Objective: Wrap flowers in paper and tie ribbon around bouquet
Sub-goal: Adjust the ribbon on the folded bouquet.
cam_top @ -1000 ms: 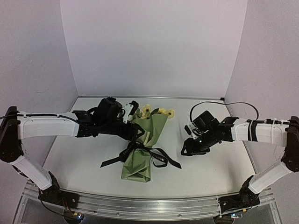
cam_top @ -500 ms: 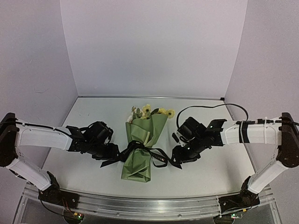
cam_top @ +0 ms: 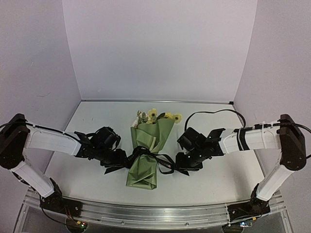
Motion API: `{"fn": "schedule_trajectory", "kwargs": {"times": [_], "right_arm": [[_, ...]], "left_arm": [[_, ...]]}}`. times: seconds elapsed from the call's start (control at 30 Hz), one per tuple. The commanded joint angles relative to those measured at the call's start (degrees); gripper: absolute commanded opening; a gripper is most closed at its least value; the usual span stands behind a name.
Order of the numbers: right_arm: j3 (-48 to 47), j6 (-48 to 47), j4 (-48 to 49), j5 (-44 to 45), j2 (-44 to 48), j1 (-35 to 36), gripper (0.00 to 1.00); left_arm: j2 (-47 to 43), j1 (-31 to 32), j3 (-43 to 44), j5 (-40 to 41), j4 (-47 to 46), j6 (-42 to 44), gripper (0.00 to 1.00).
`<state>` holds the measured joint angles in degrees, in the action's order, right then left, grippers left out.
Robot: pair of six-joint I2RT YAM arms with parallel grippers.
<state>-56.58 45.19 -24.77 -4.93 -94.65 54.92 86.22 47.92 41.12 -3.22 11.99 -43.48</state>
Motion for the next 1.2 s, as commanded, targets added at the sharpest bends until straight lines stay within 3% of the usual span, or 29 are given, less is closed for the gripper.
{"fn": "schedule_trajectory", "kwargs": {"times": [0.0, 0.47, 0.67, 1.17], "right_arm": [[-1.44, 4.72, 3.14, 3.56, -2.58, 0.84, 0.48], [-5.02, 7.98, 3.27, 7.81, -6.26, 2.74, 0.49], [-7.48, 8.89, 1.0, 8.09, -7.86, 3.25, 0.49], [-10.8, 11.37, -3.31, 8.61, -12.98, 3.75, 0.31]], "left_arm": [[1.74, -0.37, 2.27, -2.16, -4.39, 0.07, 0.49], [2.43, -0.43, 1.43, -2.74, -7.2, 0.28, 0.19], [1.94, -0.46, 1.25, -3.38, -7.33, 0.73, 0.01], [-2.1, -0.54, -0.28, 0.69, -5.8, 1.02, 0.0]]}}
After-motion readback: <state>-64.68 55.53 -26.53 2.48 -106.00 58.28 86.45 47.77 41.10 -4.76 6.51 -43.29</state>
